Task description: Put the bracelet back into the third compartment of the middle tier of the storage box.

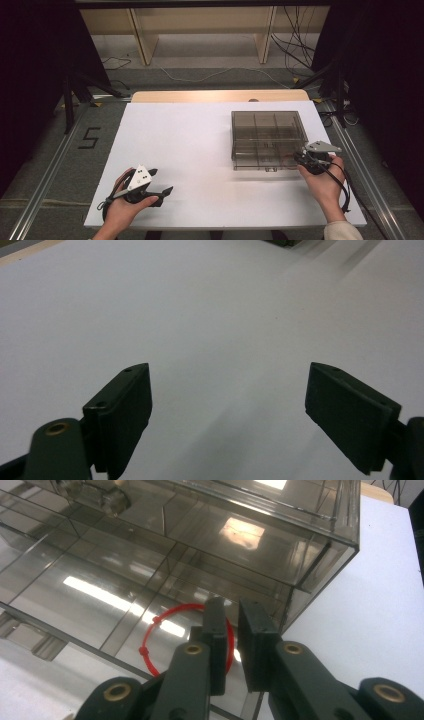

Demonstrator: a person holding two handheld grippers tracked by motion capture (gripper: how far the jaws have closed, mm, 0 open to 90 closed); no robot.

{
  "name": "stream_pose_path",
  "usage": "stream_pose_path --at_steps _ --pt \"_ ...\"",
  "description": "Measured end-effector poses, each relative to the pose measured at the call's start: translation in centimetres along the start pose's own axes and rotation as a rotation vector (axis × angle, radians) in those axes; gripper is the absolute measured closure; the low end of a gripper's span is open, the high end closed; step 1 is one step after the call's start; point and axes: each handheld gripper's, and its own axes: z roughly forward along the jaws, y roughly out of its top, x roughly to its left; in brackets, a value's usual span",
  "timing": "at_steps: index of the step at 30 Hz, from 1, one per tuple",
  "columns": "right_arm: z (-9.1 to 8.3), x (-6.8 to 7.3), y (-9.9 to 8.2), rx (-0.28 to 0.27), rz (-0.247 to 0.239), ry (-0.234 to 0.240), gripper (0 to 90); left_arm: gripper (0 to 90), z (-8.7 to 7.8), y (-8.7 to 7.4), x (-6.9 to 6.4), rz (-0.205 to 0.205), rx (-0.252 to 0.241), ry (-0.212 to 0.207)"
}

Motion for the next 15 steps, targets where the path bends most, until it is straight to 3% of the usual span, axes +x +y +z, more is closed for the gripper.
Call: stream_pose_path --at_steps 15 --pt "-0.99 -0.56 -0.10 -0.068 0.099 0.034 65.0 18.7 -0.03 -0.02 0.00 -0.002 -0.003 0.001"
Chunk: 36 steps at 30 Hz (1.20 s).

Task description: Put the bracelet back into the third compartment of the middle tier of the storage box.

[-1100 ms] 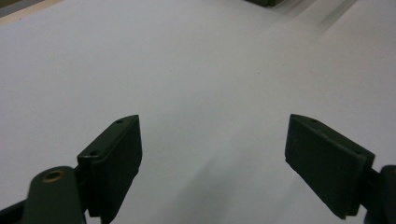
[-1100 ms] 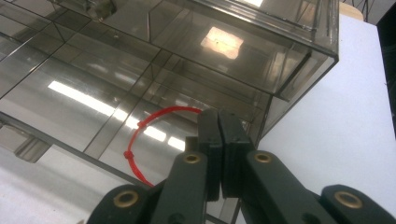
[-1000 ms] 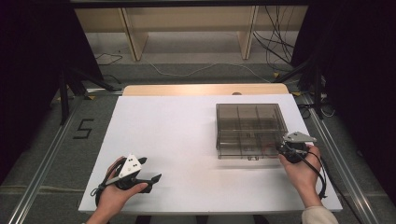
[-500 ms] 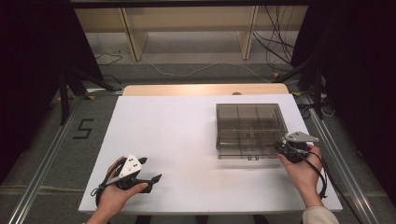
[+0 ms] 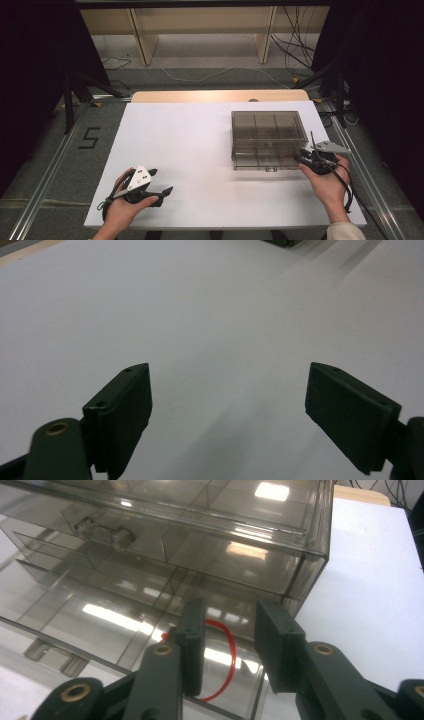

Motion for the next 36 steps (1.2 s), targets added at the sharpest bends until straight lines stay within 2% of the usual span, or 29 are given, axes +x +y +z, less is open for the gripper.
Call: stream_pose_path --at_steps 7,18,31,32,36 --pt "-0.6 0.0 -0.1 -0.036 0.002 0.011 52.9 18.7 0.0 0.0 0.0 -0.001 0.001 -0.001" --pt "-1.1 0.0 -0.7 -0.046 0.010 0.030 43.2 18.7 0.0 0.0 -0.1 -0.003 0.001 -0.001" --pt "-1.7 0.7 -1.6 -0.070 0.026 0.098 37.0 18.7 0.1 0.0 -0.2 -0.003 0.004 -0.007" --pt "-1.8 1.1 -1.9 -0.077 0.027 0.119 36.2 18.6 0.1 0.0 -0.2 -0.003 0.004 -0.008" --pt "-2.1 1.7 -2.4 -0.091 0.022 0.153 34.6 18.6 0.2 0.0 -0.3 -0.004 0.007 -0.011"
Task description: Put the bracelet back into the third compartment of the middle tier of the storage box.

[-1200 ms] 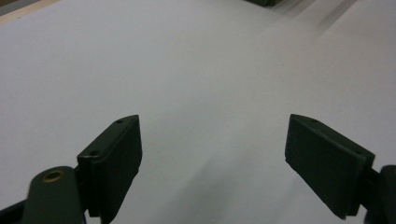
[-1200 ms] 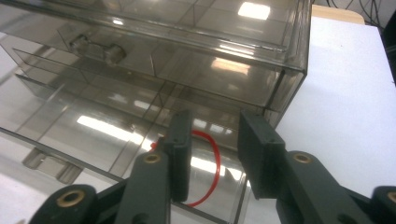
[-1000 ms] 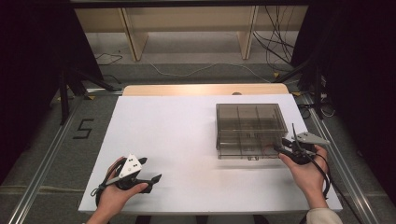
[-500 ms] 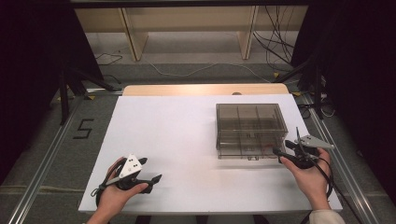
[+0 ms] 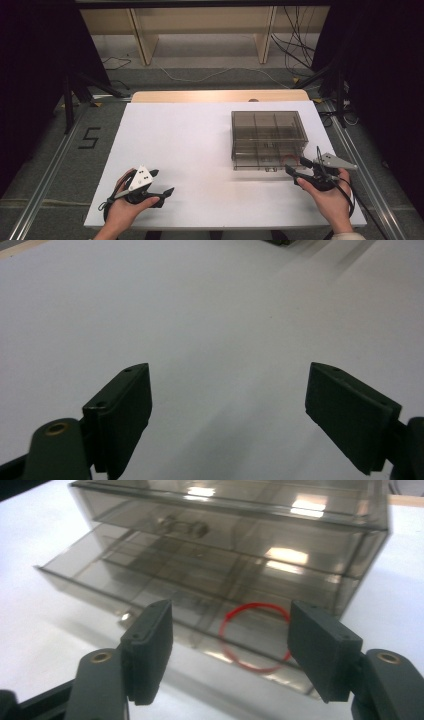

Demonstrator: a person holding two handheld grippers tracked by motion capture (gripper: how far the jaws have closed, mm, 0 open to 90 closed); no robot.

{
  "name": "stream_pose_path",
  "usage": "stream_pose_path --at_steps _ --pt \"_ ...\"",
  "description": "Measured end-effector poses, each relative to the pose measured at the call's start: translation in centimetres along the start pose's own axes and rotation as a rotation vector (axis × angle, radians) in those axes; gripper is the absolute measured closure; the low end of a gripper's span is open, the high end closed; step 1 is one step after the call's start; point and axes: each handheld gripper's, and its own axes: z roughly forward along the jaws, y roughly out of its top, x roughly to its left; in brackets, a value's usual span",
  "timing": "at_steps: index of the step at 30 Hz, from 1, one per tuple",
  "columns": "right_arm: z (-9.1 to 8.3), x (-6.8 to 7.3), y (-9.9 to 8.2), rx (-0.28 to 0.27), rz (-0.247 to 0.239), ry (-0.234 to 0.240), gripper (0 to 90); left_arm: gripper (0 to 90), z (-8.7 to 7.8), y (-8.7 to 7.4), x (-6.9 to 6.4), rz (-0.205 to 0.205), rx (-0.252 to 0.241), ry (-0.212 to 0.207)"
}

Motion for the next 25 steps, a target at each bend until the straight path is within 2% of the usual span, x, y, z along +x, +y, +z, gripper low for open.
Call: stream_pose_path --at_steps 5,14,25 --pt "-0.2 0.8 -0.7 -0.024 -0.003 0.050 33.3 18.6 0.1 0.0 -0.1 0.001 0.000 -0.003" --pt "-0.4 1.9 -2.2 -0.016 -0.030 0.120 32.5 18.6 0.1 0.0 -0.2 0.002 0.000 -0.009" --pt "-0.4 2.3 -3.3 -0.002 -0.037 0.147 31.6 18.5 0.3 0.1 -0.5 -0.001 0.002 -0.034"
